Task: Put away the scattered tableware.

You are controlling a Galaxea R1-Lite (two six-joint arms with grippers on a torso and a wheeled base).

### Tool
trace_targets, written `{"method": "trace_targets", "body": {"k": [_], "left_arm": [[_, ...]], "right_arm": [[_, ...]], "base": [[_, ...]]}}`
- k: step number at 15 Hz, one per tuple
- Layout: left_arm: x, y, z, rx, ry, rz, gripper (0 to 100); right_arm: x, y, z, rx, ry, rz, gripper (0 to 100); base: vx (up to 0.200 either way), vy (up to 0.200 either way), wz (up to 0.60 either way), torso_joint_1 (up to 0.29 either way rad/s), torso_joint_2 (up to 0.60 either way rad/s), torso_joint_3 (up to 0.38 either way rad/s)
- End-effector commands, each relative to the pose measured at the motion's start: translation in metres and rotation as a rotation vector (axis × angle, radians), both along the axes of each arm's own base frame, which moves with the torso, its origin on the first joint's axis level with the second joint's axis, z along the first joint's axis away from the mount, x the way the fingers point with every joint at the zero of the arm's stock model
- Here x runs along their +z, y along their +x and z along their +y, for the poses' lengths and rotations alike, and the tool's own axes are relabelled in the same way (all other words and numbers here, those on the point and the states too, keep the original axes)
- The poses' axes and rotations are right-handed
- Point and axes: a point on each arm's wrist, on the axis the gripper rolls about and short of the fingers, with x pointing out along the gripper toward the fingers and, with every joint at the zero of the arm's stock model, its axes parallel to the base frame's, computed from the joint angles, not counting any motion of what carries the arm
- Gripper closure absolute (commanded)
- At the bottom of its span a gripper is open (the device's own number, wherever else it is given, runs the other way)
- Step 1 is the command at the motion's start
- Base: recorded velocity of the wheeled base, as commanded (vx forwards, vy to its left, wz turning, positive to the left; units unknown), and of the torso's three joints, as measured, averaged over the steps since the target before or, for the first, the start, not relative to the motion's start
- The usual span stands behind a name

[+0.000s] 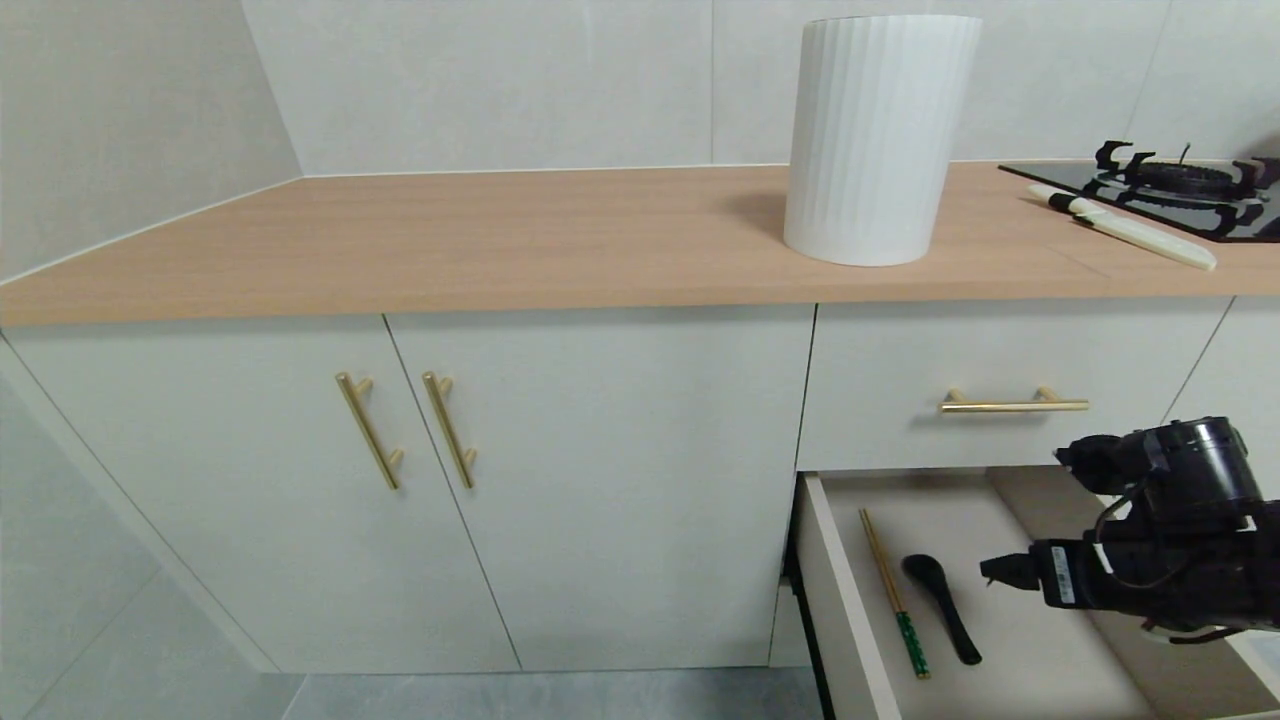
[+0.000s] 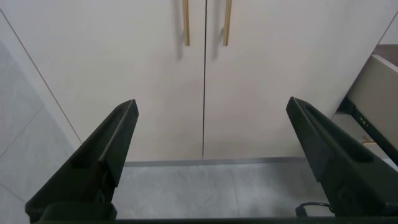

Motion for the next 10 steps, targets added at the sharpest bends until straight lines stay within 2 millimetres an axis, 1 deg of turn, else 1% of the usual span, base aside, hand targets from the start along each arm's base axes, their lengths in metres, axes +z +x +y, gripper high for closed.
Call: {"method": "trace_targets", "body": {"k": [1, 2, 4, 8, 9, 10], "left_arm": [[0.000, 0.000, 0.000, 0.001, -0.001, 0.000, 0], [0.000, 0.000, 0.000, 0.001, -0.001, 0.000, 0], [0.000, 0.000, 0.000, 0.001, -0.001, 0.000, 0], [0.000, 0.000, 0.000, 0.001, -0.003, 0.000, 0], [0.000, 0.000, 0.000, 0.001, -0.003, 0.000, 0], [0.000, 0.000, 0.000, 0.001, -0.007, 0.000, 0]], "right_arm": [[0.054, -0.033, 0.007, 0.056, 0.018, -0.092, 0], [0.059, -0.039, 0.009, 0.070, 0.015, -0.076, 0], [0.062, -0.046, 0.008, 0.079, 0.005, -0.032, 0], [0.062, -0.048, 0.008, 0.082, -0.001, -0.013, 0], [0.062, -0.048, 0.008, 0.082, -0.001, -0.011, 0], [0.060, -0.051, 0.007, 0.088, -0.014, 0.032, 0]], "base": [[0.000, 0.000, 0.00, 0.000, 0.00, 0.000], [0.000, 0.000, 0.00, 0.000, 0.00, 0.000], [-0.200, 0.000, 0.00, 0.002, 0.00, 0.002], [-0.200, 0.000, 0.00, -0.002, 0.00, 0.005], [0.000, 0.000, 0.00, 0.000, 0.00, 0.000], [0.000, 0.000, 0.00, 0.000, 0.00, 0.000]]}}
